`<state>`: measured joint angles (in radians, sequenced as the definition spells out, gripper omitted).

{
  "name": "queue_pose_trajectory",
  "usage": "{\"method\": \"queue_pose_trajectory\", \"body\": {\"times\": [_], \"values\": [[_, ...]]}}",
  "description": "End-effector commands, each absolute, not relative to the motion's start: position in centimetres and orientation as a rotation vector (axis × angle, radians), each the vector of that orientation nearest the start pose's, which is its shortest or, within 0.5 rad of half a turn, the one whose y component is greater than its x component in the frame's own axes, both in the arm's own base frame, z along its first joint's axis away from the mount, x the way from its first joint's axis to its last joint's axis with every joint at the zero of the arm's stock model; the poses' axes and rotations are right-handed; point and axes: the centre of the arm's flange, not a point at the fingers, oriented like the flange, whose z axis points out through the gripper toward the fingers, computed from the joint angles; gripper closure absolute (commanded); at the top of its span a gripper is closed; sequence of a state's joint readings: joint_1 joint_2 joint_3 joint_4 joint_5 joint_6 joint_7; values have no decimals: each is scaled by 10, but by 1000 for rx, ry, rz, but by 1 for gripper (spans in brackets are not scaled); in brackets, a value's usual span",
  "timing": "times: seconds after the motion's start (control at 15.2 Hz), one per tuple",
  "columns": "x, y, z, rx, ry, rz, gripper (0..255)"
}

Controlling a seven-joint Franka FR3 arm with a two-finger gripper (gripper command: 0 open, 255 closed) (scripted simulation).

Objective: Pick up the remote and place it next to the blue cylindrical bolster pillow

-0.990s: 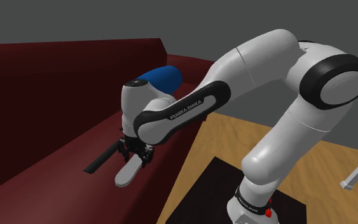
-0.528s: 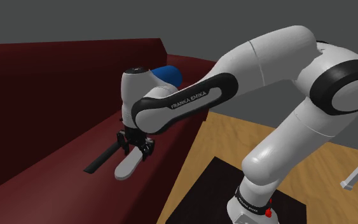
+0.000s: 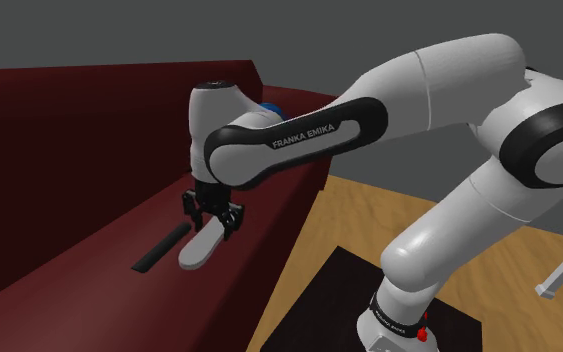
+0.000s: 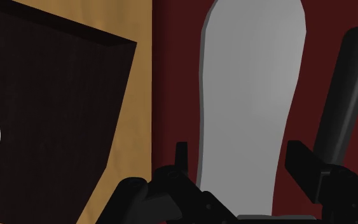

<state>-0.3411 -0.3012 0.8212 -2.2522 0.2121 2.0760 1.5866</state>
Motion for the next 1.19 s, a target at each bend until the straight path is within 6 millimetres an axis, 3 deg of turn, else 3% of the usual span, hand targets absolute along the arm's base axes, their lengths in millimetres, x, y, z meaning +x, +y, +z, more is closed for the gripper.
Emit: {"method": "queue_pose_trajectory", "body": {"times": [0.0,1.12], "values": [[421,248,460,-2553,1794,-77,255],[421,248,550,-2553,1794,-77,255]]}}
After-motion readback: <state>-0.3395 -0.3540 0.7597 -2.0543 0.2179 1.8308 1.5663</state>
